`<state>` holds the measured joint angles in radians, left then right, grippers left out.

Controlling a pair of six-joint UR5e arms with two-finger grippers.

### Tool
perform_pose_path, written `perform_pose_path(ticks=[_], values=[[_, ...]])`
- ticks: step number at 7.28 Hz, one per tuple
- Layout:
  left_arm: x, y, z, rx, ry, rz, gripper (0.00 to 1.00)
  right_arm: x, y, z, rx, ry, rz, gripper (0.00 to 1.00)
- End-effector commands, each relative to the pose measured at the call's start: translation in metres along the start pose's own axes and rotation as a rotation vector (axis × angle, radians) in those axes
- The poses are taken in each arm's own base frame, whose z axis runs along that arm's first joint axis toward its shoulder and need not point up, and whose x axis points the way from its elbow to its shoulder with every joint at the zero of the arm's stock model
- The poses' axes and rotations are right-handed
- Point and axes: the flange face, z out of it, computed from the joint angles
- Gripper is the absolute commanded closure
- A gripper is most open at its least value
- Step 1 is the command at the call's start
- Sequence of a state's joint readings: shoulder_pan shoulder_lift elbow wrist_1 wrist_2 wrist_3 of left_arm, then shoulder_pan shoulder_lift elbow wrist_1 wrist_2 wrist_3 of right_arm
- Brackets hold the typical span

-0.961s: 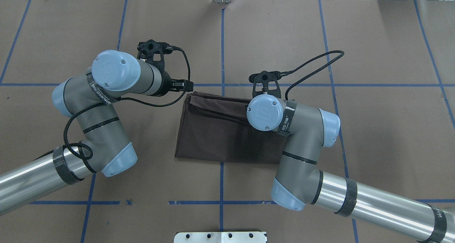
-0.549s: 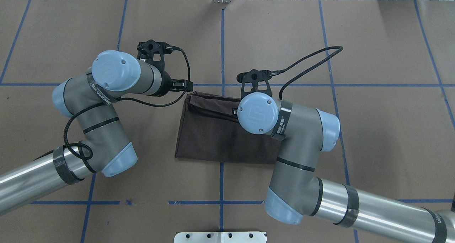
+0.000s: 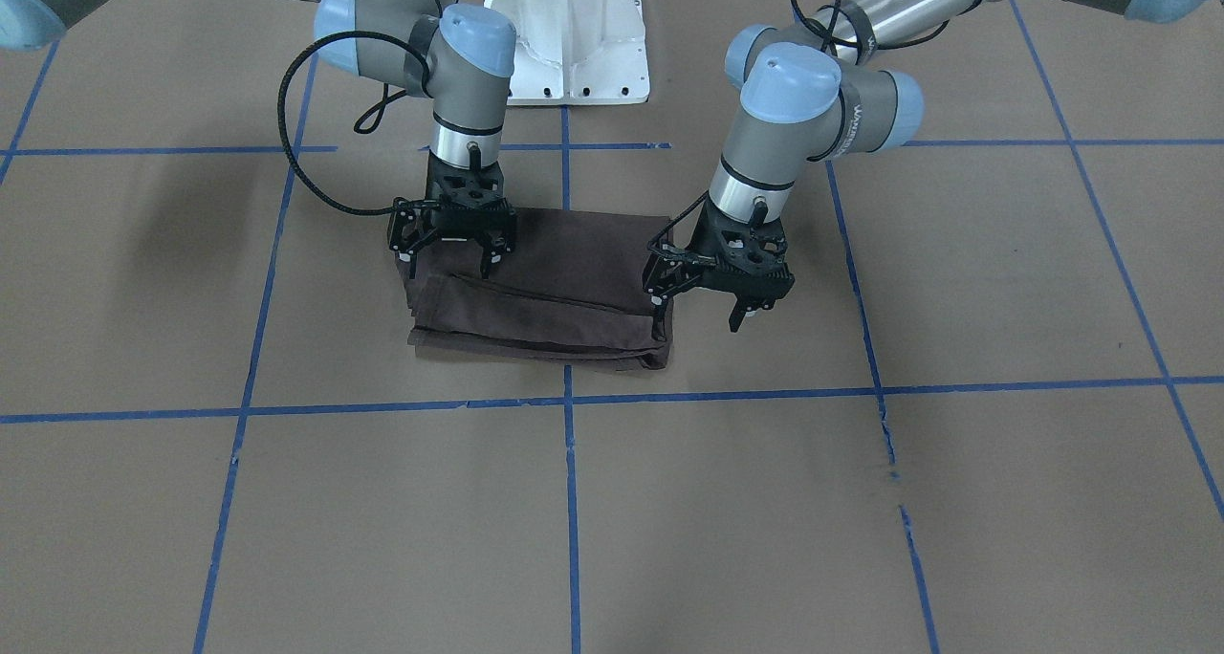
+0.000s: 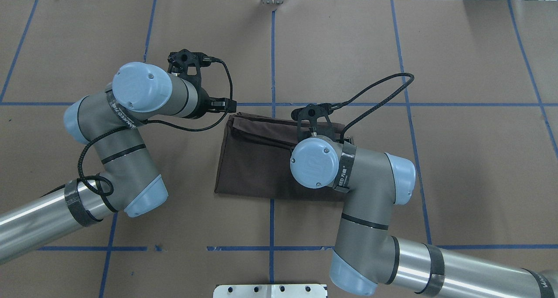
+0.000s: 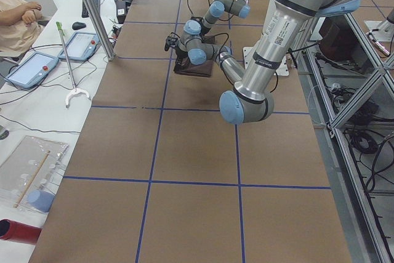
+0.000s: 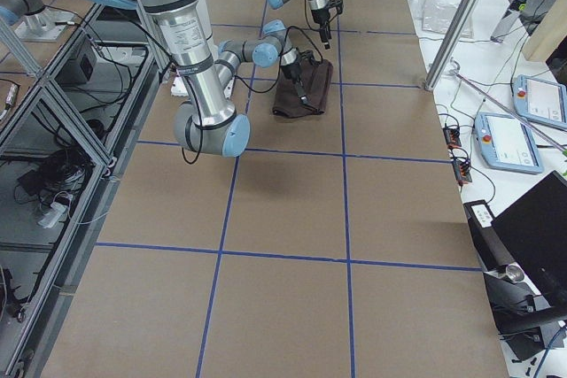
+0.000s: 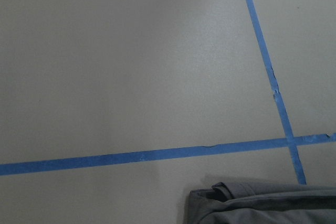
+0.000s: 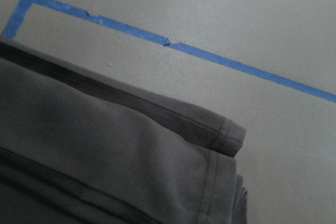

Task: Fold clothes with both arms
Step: 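Raise the right gripper away from the shirt while the left gripper holds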

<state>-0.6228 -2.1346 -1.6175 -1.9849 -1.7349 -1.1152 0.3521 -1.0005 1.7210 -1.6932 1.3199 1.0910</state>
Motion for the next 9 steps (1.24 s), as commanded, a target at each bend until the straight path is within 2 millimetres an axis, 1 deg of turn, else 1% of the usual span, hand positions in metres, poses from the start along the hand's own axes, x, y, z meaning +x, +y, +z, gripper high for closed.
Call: perform_pose_path(ticks=[1, 3, 4, 5, 6, 7, 8, 9], values=[[0.000, 0.000, 0.000, 0.000, 0.000, 0.000, 0.00, 0.002, 0.006, 0.007, -0.009, 0.013, -0.043, 0.00], [-0.001, 0.000, 0.000, -0.002, -0.001, 0.000, 0.00, 0.004, 0.006, 0.011, -0.010, 0.021, -0.077, 0.00], [-0.001, 0.001, 0.001, -0.001, -0.001, 0.000, 0.00, 0.009, 0.000, 0.013, -0.006, 0.029, -0.077, 0.00], [0.000, 0.000, 0.000, -0.001, 0.001, 0.000, 0.00, 0.018, -0.012, 0.018, 0.001, 0.041, -0.064, 0.00], [0.000, 0.000, 0.000, -0.001, 0.001, 0.000, 0.00, 0.032, -0.031, 0.029, 0.008, 0.066, -0.043, 0.00], [0.000, 0.000, 0.000, -0.001, 0.002, 0.000, 0.00, 0.044, -0.057, 0.039, 0.015, 0.098, -0.015, 0.00], [0.000, 0.001, 0.000, -0.002, 0.003, 0.001, 0.00, 0.044, -0.090, 0.046, 0.014, 0.121, 0.014, 0.00], [0.001, 0.001, 0.000, -0.002, 0.003, 0.001, 0.00, 0.049, -0.121, 0.055, -0.014, 0.133, 0.052, 0.00]])
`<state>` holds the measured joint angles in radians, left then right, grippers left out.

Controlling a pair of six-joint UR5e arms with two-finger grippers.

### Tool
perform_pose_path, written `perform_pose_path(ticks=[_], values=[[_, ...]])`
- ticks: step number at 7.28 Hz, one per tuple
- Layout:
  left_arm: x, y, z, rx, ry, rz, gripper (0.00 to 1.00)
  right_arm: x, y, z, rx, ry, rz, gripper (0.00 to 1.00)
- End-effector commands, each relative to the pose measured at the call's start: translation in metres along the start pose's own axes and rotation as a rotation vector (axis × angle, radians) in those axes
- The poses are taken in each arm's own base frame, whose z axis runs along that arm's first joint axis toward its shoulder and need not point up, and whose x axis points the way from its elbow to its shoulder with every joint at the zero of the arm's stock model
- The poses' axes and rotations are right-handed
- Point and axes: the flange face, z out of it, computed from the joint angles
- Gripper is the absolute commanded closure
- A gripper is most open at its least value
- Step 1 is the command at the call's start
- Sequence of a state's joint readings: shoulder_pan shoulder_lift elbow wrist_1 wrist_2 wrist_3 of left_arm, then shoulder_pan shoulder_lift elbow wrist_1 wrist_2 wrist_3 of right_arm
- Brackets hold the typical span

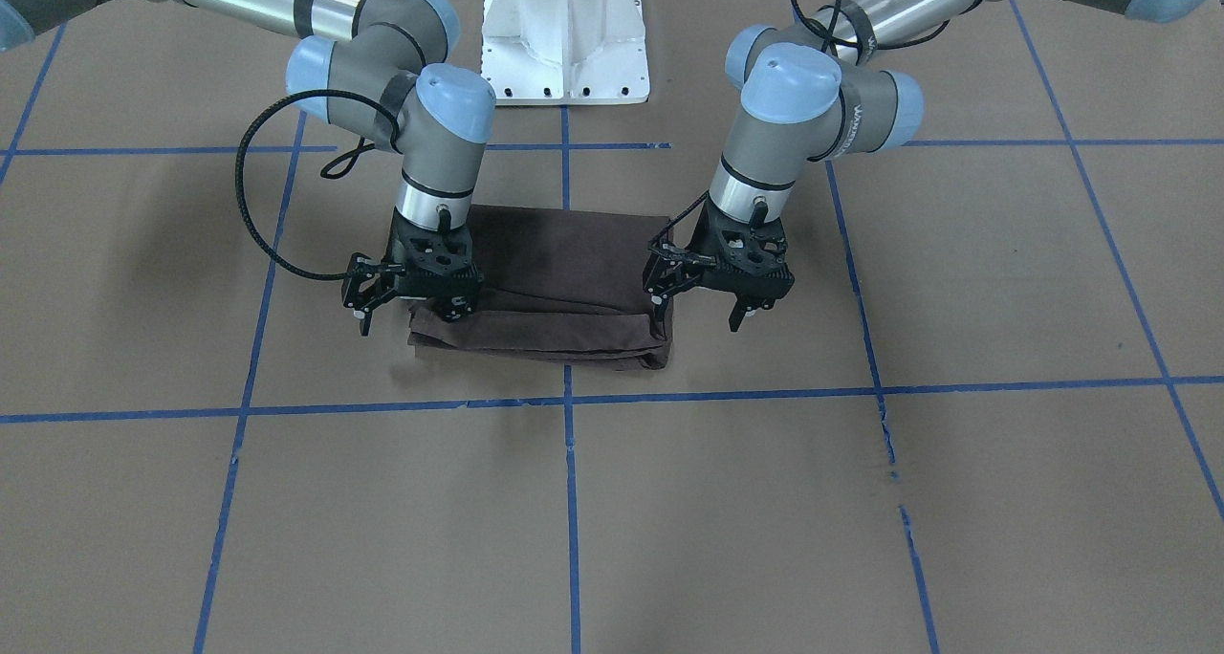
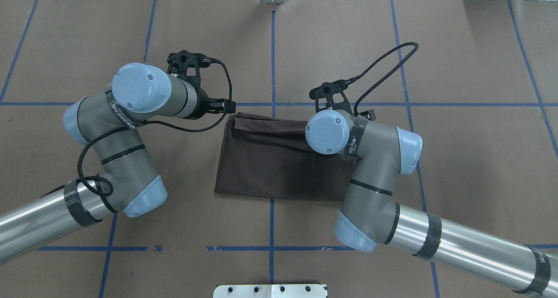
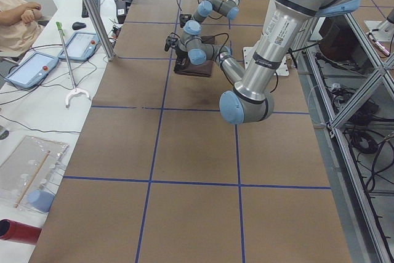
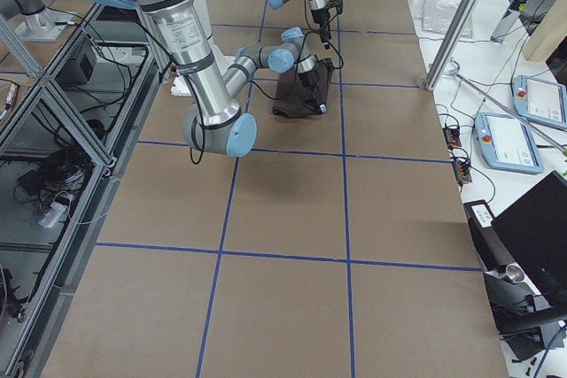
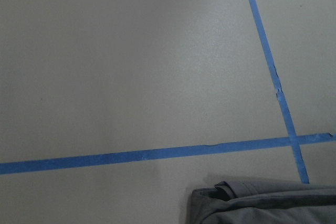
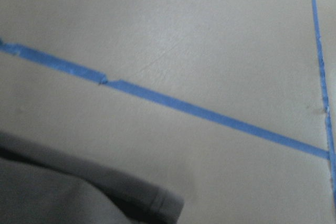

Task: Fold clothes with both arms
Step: 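Raise the right gripper away from the shirt while the left gripper holds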

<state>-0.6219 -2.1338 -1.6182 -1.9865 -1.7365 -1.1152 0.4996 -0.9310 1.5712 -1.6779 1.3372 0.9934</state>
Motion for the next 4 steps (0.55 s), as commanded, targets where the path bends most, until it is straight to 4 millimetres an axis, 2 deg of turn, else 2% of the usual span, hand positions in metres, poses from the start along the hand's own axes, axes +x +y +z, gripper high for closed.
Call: perform_pose_path(ticks=[1, 2, 3, 4], values=[[0.001, 0.001, 0.000, -0.002, 0.001, 0.001, 0.00, 0.023, -0.062, 0.033, -0.035, -0.006, 0.089, 0.00], [0.000, 0.001, 0.001, -0.002, -0.001, 0.001, 0.00, 0.044, -0.076, 0.074, -0.054, -0.005, 0.127, 0.00], [0.003, 0.003, 0.004, -0.006, -0.003, 0.003, 0.00, 0.064, -0.098, 0.071, -0.085, -0.073, 0.160, 0.00], [0.009, 0.003, 0.005, -0.010, -0.003, 0.000, 0.00, 0.075, -0.111, 0.051, -0.127, -0.156, 0.178, 0.00]])
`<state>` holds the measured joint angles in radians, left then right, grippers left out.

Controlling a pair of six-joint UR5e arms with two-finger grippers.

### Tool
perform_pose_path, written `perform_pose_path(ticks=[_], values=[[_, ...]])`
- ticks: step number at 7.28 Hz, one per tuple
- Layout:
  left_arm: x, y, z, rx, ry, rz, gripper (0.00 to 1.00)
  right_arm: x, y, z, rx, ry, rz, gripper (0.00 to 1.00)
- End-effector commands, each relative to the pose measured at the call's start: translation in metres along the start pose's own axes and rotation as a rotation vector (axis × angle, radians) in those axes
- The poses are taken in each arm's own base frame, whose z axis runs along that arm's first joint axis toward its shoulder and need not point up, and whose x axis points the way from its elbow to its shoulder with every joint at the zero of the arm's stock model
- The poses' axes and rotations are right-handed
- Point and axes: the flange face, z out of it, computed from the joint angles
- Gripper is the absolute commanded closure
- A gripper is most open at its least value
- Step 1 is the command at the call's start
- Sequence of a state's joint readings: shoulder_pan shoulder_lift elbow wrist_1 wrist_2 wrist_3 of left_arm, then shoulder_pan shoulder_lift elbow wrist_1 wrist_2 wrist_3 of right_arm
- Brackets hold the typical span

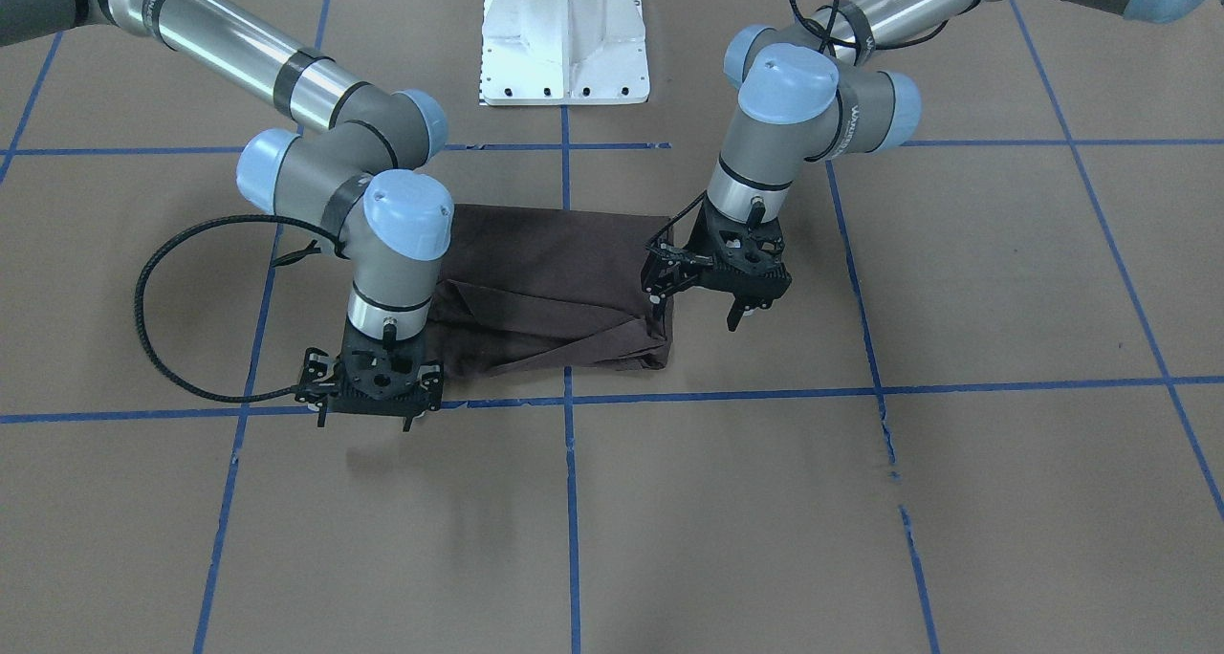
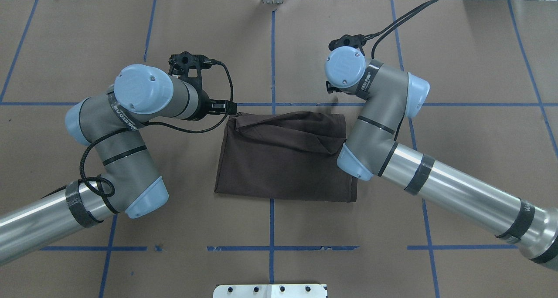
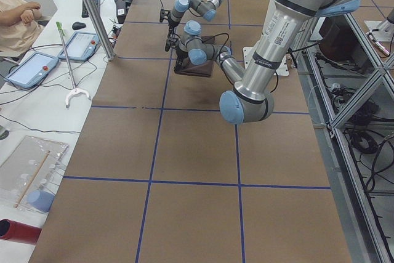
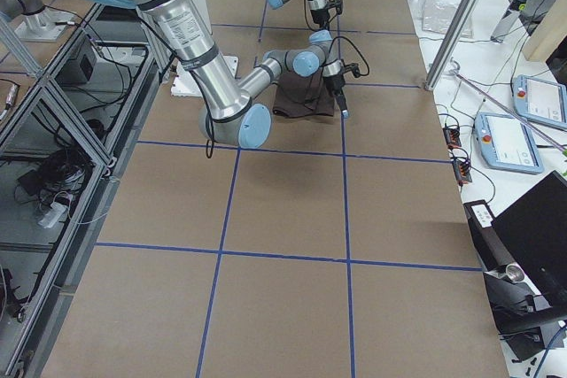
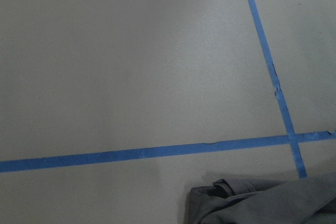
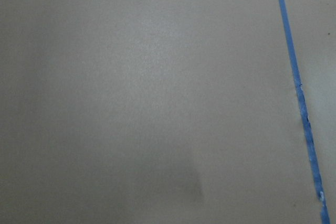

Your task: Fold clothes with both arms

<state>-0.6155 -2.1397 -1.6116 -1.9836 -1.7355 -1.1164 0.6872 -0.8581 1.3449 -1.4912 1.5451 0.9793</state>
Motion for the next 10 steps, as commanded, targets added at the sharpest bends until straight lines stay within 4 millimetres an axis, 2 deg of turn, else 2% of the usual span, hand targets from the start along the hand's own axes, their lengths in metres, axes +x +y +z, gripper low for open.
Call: perform_pose_path(ticks=[1, 2, 4, 5, 6, 8, 10], values=[[0.011, 0.014, 0.015, -0.026, -0.013, 0.001, 0.00, 0.022, -0.031, -0.047, -0.027, -0.138, 0.030, 0.00], [0.016, 0.028, 0.026, -0.041, -0.024, 0.019, 0.00, 0.031, -0.038, -0.063, -0.027, -0.161, 0.039, 0.00], [0.042, 0.071, 0.040, -0.014, -0.048, 0.079, 0.00, 0.039, -0.041, -0.088, -0.029, -0.154, 0.021, 0.00], [0.047, 0.083, 0.045, -0.028, -0.049, 0.097, 0.00, 0.043, -0.039, -0.090, -0.028, -0.151, 0.023, 0.00], [0.044, 0.086, 0.053, -0.036, -0.063, 0.108, 0.00, 0.045, -0.037, -0.089, -0.028, -0.151, 0.021, 0.00], [0.054, 0.081, 0.056, -0.042, -0.073, 0.108, 0.00, 0.047, -0.037, -0.089, -0.027, -0.151, 0.022, 0.00], [0.054, 0.065, 0.060, -0.035, -0.098, 0.080, 0.00, 0.050, -0.035, -0.087, -0.029, -0.148, 0.023, 0.00]])
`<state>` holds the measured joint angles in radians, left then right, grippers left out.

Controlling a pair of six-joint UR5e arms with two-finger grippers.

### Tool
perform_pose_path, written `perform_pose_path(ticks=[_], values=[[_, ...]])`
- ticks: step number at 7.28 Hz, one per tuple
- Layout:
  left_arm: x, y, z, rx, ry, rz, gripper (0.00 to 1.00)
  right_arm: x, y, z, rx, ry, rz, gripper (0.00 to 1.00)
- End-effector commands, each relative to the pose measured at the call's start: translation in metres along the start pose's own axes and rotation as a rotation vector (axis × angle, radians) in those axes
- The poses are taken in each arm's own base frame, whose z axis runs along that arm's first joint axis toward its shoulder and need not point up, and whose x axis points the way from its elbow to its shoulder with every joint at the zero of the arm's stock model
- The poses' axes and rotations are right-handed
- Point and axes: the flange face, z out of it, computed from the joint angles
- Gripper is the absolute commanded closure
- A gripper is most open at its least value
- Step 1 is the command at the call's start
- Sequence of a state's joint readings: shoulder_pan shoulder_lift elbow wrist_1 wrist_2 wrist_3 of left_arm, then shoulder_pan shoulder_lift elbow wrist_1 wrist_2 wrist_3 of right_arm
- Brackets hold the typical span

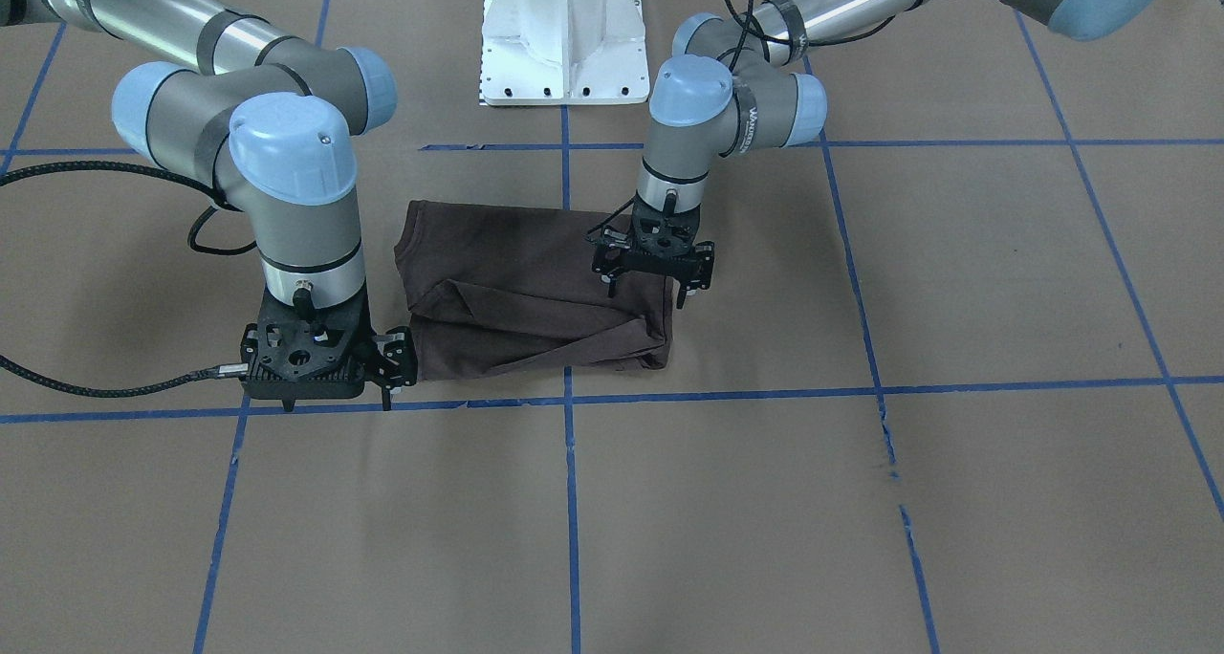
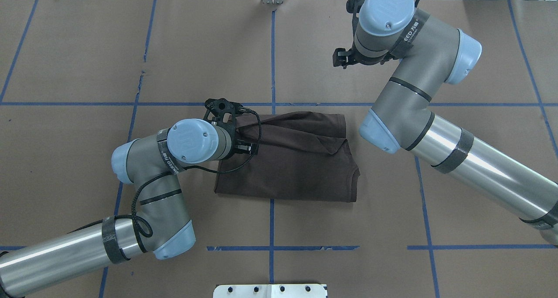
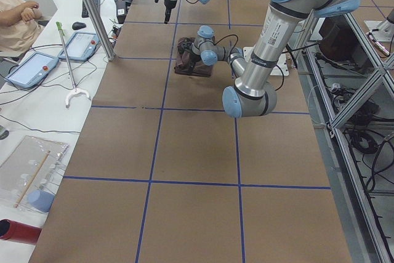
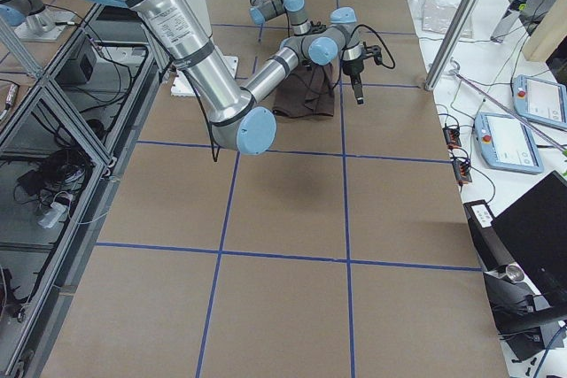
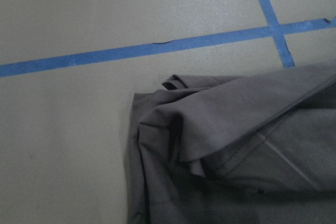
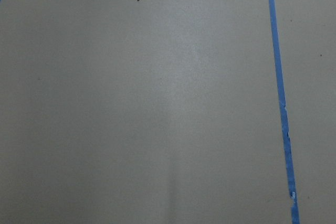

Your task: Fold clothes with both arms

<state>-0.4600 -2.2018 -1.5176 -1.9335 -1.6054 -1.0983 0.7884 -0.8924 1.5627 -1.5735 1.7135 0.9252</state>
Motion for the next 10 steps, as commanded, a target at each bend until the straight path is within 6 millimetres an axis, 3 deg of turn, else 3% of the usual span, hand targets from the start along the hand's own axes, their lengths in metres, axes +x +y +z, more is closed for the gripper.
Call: perform_pose_path(ticks=[1, 3, 6, 8, 9, 10], values=[[-0.007, -0.026, 0.007, 0.013, -0.035, -0.032, 0.00, 0.005, 0.003, 0.001, -0.001, 0.002, -0.001, 0.00], [-0.018, -0.071, 0.021, 0.034, -0.085, -0.085, 0.00, 0.006, 0.004, 0.001, -0.001, 0.002, -0.001, 0.00], [-0.056, -0.146, 0.035, 0.073, -0.169, -0.127, 0.00, 0.006, 0.004, 0.001, -0.001, 0.002, -0.001, 0.00], [-0.079, -0.170, 0.033, 0.088, -0.195, -0.108, 0.00, 0.003, 0.004, -0.002, 0.005, -0.005, -0.002, 0.00], [-0.084, -0.185, 0.019, 0.058, -0.119, -0.073, 0.00, -0.007, 0.013, -0.012, 0.009, -0.028, -0.005, 0.00], [-0.096, -0.186, 0.012, 0.020, -0.027, -0.034, 0.00, -0.019, 0.025, -0.017, 0.005, -0.045, -0.013, 0.00]])
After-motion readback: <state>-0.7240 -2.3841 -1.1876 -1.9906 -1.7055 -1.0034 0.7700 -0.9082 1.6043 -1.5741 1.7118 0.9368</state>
